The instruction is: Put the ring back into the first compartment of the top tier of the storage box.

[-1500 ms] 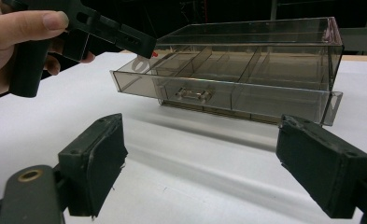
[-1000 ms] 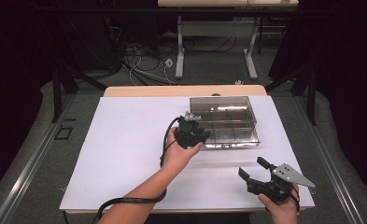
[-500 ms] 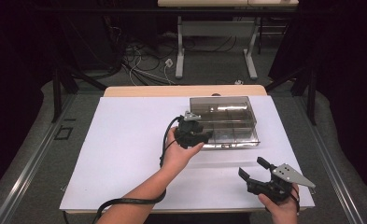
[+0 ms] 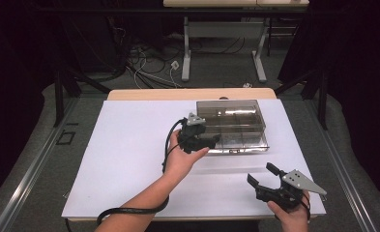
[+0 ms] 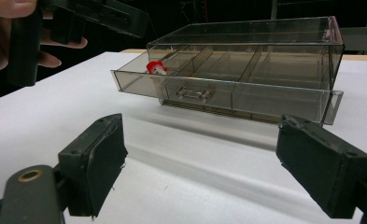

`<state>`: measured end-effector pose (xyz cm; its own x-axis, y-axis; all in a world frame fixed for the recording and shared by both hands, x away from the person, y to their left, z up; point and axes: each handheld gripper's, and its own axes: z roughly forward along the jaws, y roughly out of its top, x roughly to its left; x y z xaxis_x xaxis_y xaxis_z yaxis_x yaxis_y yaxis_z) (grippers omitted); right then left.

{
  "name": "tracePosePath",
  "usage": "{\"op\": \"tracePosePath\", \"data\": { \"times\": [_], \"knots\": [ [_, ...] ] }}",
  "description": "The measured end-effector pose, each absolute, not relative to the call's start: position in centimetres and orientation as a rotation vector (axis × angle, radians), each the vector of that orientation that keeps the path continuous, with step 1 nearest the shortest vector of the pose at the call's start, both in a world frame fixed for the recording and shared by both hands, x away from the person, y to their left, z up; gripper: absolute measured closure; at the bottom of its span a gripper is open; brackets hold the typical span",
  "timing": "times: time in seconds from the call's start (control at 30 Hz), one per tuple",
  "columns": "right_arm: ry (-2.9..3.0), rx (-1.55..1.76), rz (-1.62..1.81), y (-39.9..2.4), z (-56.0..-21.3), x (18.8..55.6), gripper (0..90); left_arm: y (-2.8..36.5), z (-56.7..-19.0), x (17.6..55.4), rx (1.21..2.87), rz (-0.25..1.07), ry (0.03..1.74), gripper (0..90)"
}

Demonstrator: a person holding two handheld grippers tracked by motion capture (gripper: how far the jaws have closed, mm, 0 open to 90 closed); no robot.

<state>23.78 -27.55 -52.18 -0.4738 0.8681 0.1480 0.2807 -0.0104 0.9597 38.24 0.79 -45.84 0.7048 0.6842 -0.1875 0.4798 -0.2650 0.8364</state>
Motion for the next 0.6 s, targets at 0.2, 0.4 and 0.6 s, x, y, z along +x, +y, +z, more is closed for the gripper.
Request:
{"op": "tracePosePath", "data": {
  "times": [0.2,0.4,0.6],
  "knots": [
    [1.771,1.201,1.505,-27.5,-52.2,23.8,15.0,1.5,-45.2,37.8,1.901,0.231,0.842,35.1],
    [1.771,1.196,1.505,-27.5,-52.2,23.8,15.0,2.2,-44.4,37.2,1.873,0.216,0.817,34.2],
    [1.77,1.194,1.5,-27.5,-52.2,23.8,15.0,3.1,-43.7,36.6,1.884,0.235,0.796,27.7]
  ]
}}
